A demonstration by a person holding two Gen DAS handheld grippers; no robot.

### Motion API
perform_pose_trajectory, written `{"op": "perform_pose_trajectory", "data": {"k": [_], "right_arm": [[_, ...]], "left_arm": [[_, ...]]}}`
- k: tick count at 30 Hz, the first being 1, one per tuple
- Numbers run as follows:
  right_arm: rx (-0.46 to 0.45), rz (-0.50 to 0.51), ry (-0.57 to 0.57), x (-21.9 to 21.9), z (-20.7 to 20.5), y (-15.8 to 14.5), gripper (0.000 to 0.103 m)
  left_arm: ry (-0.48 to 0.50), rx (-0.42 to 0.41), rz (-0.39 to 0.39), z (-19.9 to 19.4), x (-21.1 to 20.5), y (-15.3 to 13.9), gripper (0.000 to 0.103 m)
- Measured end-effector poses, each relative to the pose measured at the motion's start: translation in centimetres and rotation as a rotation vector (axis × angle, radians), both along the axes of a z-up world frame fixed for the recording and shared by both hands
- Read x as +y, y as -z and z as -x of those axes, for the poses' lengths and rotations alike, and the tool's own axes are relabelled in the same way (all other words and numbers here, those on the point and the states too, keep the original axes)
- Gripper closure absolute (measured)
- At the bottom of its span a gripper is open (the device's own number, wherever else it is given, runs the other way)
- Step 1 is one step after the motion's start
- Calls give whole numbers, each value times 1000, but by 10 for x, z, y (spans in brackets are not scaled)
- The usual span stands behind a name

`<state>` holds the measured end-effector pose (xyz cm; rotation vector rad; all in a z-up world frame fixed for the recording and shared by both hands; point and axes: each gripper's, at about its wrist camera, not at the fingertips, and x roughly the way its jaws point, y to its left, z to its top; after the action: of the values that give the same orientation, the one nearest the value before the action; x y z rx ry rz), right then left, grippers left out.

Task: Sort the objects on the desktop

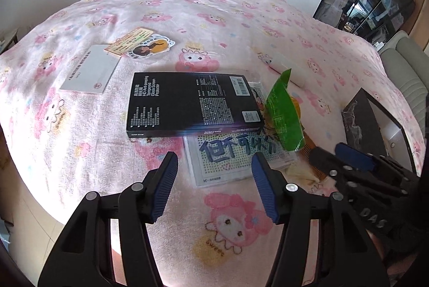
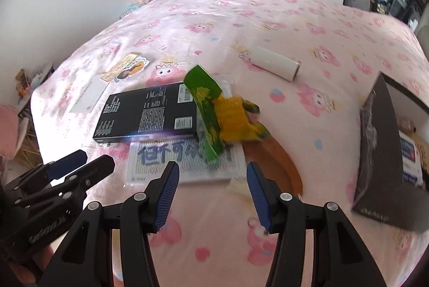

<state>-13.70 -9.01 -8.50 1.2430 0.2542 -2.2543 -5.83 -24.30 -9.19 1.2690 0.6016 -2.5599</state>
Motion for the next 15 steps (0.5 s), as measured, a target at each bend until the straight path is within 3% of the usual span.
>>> {"op": "perform_pose_trajectory", "data": {"k": [6, 11, 15], "right_arm": [[-57, -2, 32, -7, 21, 21, 55], [-88, -3, 47, -4, 29, 31, 66], [-98, 9, 58, -4, 35, 32, 68]], "left_arm": [[35, 13, -72, 33, -3, 4, 45], [80, 29, -123, 75, 4, 7, 49], [119, 4, -167, 106, 11, 17, 50]]}}
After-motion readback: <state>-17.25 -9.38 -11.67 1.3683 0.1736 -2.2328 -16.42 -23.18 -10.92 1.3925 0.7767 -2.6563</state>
